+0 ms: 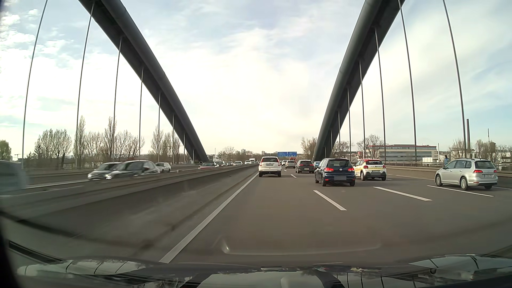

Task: Follow the waypoints while adhering to traffic rules and regulations

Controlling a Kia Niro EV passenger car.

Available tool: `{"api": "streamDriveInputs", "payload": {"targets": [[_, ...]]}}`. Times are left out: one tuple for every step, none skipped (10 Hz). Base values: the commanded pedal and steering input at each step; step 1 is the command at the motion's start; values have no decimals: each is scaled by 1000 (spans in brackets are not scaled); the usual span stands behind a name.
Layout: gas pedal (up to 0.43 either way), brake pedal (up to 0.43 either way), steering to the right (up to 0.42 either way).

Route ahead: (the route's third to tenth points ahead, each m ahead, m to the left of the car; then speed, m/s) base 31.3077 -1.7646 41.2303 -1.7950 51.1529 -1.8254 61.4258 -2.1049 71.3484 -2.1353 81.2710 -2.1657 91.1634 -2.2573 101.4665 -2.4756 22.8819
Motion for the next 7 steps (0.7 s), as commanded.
{"api": "streamDriveInputs", "payload": {"targets": [[177,0,-1],[177,0,-1],[177,0,-1],[177,0,-1],[177,0,-1],[177,0,-1],[177,0,-1]]}}
